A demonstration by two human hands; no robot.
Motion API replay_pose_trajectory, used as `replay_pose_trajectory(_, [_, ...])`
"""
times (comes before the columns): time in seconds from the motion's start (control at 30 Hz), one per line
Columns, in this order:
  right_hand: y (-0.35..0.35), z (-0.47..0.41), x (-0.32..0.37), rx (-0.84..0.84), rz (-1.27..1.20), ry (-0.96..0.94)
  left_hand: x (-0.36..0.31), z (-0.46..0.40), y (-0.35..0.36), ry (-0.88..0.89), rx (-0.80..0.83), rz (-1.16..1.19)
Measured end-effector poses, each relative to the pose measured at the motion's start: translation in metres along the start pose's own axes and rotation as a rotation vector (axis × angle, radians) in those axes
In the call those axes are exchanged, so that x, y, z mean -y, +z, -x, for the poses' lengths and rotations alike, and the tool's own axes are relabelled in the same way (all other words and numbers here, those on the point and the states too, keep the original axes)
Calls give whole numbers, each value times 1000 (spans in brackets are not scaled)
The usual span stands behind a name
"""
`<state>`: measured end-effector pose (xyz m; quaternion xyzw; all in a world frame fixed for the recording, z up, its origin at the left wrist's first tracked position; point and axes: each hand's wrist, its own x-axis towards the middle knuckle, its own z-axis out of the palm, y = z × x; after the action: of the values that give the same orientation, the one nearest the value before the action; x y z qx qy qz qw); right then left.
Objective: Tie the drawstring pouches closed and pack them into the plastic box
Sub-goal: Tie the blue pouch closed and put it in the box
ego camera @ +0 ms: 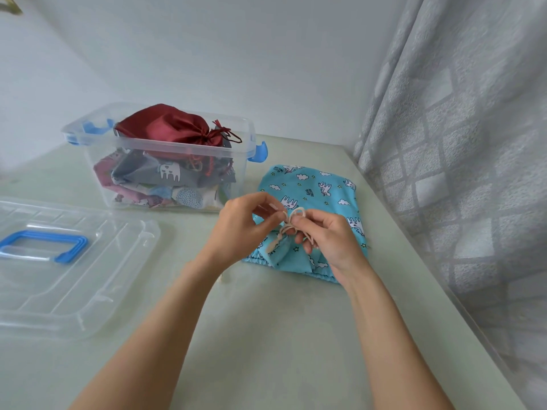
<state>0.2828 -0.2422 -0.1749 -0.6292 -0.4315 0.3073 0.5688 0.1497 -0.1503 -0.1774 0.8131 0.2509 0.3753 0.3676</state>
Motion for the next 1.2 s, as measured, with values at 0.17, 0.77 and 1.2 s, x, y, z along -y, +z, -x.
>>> replay_pose_trajectory(0.17, [-3,2,4,74,-138,39,-4,3,0,-75,74,385])
replay_pose_trajectory(0.77, [0,5,8,99,-184,-18,-10,4,-2,-91,129,486])
replay_pose_trajectory(1.2, [-1,4,6,18,-156,-13,-3,2,0,-127,120,241])
